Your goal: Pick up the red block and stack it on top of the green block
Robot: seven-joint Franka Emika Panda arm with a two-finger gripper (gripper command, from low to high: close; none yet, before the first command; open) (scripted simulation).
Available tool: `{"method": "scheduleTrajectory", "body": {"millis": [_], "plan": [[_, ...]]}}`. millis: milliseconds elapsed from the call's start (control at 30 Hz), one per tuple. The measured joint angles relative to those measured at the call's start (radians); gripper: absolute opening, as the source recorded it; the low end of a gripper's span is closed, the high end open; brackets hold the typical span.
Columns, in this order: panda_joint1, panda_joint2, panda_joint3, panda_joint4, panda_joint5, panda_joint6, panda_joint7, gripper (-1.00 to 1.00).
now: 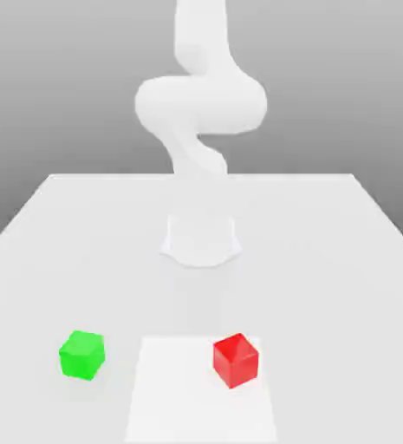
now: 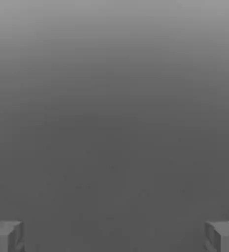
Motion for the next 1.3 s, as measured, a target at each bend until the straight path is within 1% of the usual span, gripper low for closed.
{"method": "scheduleTrajectory", "body": {"millis": [200,367,500,633,700,833,867,1100,1300], "plan": [[0.018,0.234,0.02,-0.134,-0.054,0.137,-0.07,0.0],[0.039,0.42,0.02,-0.242,-0.074,0.247,-0.143,0.0],[0.061,0.564,0.016,-0.328,-0.059,0.335,-0.223,0.0],[0.087,0.705,0.026,-0.409,0.001,0.425,-0.331,0.0],[0.088,0.775,0.028,-0.415,0.011,0.481,-0.347,0.0],[0.095,0.918,0.015,-0.399,-0.006,0.601,-0.338,0.0],[0.1,0.95,0.009,-0.395,-0.011,0.629,-0.335,-1.0],[0.1,0.957,0.009,-0.394,-0.015,0.634,-0.332,-1.0],[0.09,0.767,0.026,-0.421,0.015,0.472,-0.354,-1.0]]}}
